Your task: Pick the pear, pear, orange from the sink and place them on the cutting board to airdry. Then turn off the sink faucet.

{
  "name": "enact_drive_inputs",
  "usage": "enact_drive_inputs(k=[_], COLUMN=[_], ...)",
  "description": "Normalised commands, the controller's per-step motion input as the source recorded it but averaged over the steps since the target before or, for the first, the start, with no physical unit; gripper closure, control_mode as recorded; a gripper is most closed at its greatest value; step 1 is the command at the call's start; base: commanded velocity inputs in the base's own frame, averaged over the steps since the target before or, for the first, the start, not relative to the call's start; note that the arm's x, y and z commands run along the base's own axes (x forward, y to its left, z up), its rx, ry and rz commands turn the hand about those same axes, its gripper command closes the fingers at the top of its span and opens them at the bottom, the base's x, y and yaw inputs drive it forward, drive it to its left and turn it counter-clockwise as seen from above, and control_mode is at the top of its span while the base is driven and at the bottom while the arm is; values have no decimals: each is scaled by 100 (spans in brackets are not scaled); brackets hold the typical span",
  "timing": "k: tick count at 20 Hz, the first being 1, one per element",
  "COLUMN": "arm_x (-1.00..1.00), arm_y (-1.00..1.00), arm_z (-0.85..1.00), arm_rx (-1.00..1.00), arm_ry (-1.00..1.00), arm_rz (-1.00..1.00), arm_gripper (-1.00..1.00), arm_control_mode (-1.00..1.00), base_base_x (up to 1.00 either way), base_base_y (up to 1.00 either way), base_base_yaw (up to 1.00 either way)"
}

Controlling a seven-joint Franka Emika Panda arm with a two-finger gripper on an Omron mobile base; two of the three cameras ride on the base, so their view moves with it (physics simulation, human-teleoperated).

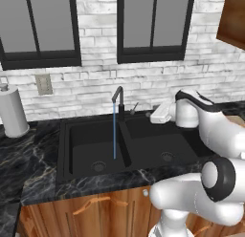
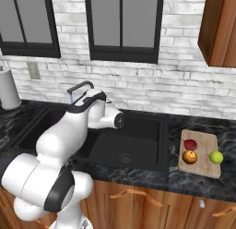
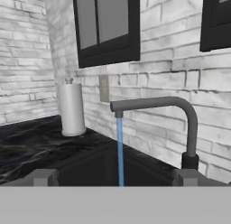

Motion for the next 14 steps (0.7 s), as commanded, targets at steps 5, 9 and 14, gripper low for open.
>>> enact_drive_inputs(k=[5, 9, 14], arm_x=[12, 25, 32], arm_y=[-21, -9, -12], arm_z=[-5, -14, -11], arm_rx=[0, 0, 1], arm_ry=[0, 0, 0], arm_rz=[3, 3, 3], arm_gripper=[-100, -100, -100], arm_control_mode=[-100, -100, -100], base_base_x=[0, 0, 0], base_base_y=[0, 0, 0], base_base_yaw=[0, 0, 0])
